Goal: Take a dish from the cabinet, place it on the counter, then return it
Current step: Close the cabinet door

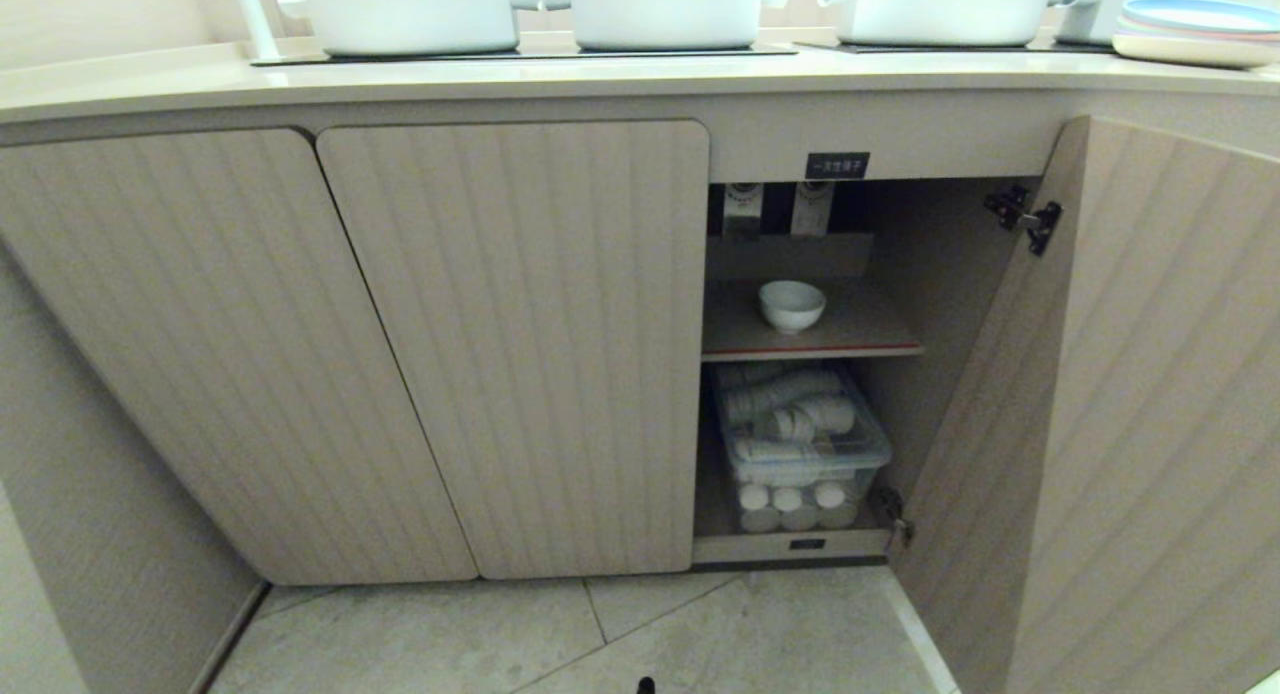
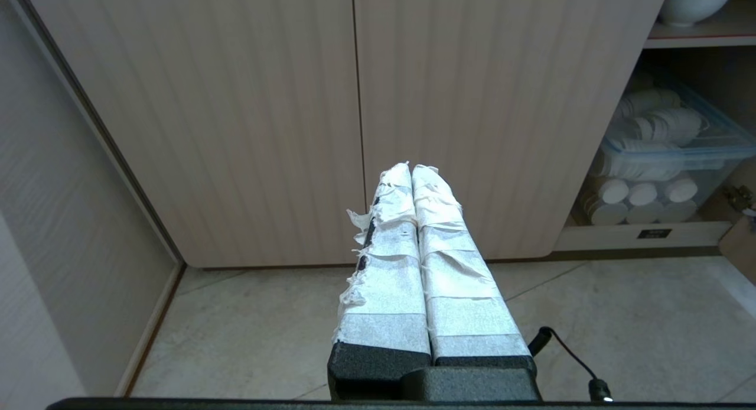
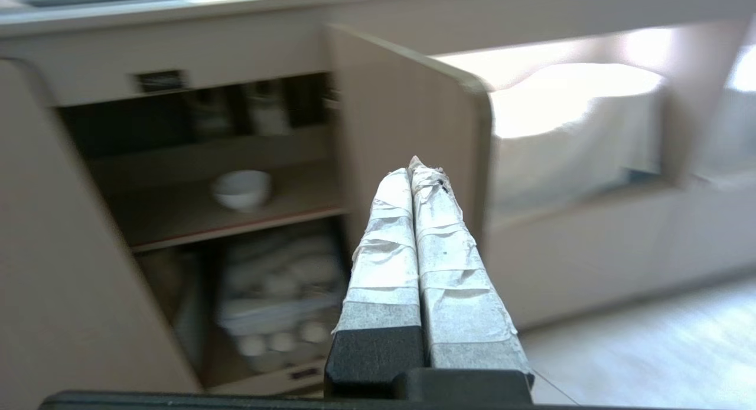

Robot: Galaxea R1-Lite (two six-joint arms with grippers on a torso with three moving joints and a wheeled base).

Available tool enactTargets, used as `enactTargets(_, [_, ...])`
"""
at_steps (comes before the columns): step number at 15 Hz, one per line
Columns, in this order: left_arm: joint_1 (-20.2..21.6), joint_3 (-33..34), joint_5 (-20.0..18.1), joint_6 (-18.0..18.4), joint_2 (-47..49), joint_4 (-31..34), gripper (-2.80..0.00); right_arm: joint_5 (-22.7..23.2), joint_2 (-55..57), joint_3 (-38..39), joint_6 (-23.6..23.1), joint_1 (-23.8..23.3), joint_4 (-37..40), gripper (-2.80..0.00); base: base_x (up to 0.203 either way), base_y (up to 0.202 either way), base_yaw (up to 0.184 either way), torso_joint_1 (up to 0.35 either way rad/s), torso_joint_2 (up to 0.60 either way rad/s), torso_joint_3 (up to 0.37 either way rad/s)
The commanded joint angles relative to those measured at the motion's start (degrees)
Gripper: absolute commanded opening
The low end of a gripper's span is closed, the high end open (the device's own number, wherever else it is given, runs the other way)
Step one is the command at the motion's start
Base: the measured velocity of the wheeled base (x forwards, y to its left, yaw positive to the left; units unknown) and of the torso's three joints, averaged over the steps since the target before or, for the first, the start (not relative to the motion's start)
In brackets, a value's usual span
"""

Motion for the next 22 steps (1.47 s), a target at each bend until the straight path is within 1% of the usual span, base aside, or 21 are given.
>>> enactTargets(1, [0.0,0.0,0.09,0.0,-0.02,-0.06,-2.8,-1.07,2.47,-1.64,-0.04,-2.21,0.7,-2.8,0.0,0.0,0.0,0.0,0.0,0.0])
enactTargets(3, [0.0,0.0,0.0,0.0,-0.02,-0.05,-2.8,-2.44,4.79,-4.33,0.01,-3.43,1.54,-2.8,0.0,0.0,0.0,0.0,0.0,0.0])
enactTargets(4, [0.0,0.0,0.0,-0.09,-0.02,0.02,-2.8,-2.92,6.08,-5.27,0.02,-5.19,1.75,-2.8,0.0,0.0,0.0,0.0,0.0,0.0])
enactTargets(7, [0.0,0.0,0.01,0.0,-0.02,-0.01,-2.8,-3.0,8.49,-6.56,0.29,-12.72,3.03,-2.8,0.0,0.0,0.0,0.0,0.0,0.0])
enactTargets(8, [0.0,0.0,0.0,-0.09,-0.02,0.01,-2.8,-2.9,9.37,-7.39,1.11,-15.58,4.51,-2.8,0.0,0.0,0.0,0.0,0.0,0.0])
enactTargets(9, [0.0,0.0,0.0,0.0,-0.02,-0.06,-2.8,-2.85,10.58,-8.89,2.23,-18.38,7.21,-2.8,0.0,0.0,0.0,0.0,0.0,0.0])
enactTargets(11, [0.0,0.0,0.0,0.0,-0.02,-0.04,-2.8,-2.76,13.45,-12.73,4.85,-23.1,15.64,-2.8,0.0,0.0,0.0,0.0,0.0,0.0])
enactTargets(13, [0.0,0.0,0.05,0.0,-0.02,0.02,-2.8,-2.66,17.4,-16.21,9.24,-26.44,24.42,-2.8,0.0,0.0,0.0,0.0,0.0,0.0])
enactTargets(15, [0.0,0.0,0.09,-0.02,-0.02,0.02,-2.8,-2.44,21.93,-19.48,13.28,-30.41,30.18,-2.8,0.0,0.0,0.0,0.0,0.0,0.0])
enactTargets(16, [0.0,0.0,0.0,-0.08,-0.02,-0.06,-2.8,-2.0,23.84,-20.6,14.45,-32.2,31.6,-2.8,0.0,0.0,0.0,0.0,0.0,0.0])
enactTargets(18, [0.0,0.0,0.0,0.0,-0.02,0.02,-2.8,-0.12,27.12,-21.62,14.96,-36.97,32.18,-2.8,0.0,0.0,0.0,0.0,0.0,0.0])
enactTargets(19, [0.0,0.0,0.0,-0.06,-0.02,0.02,-2.8,1.77,29.05,-22.22,15.02,-39.34,31.99,-2.8,0.0,0.0,0.0,0.0,0.0,0.0])
enactTargets(20, [0.0,0.0,0.0,-0.04,-0.02,-0.06,-2.8,3.07,30.85,-23.21,15.1,-40.36,31.65,-2.8,0.0,0.0,0.0,0.0,0.0,0.0])
enactTargets(22, [0.0,0.0,0.01,0.0,-0.02,-0.01,-2.8,4.0,33.91,-25.19,15.14,-41.6,30.02,-2.8,0.0,0.0,0.0,0.0,0.0,0.0])
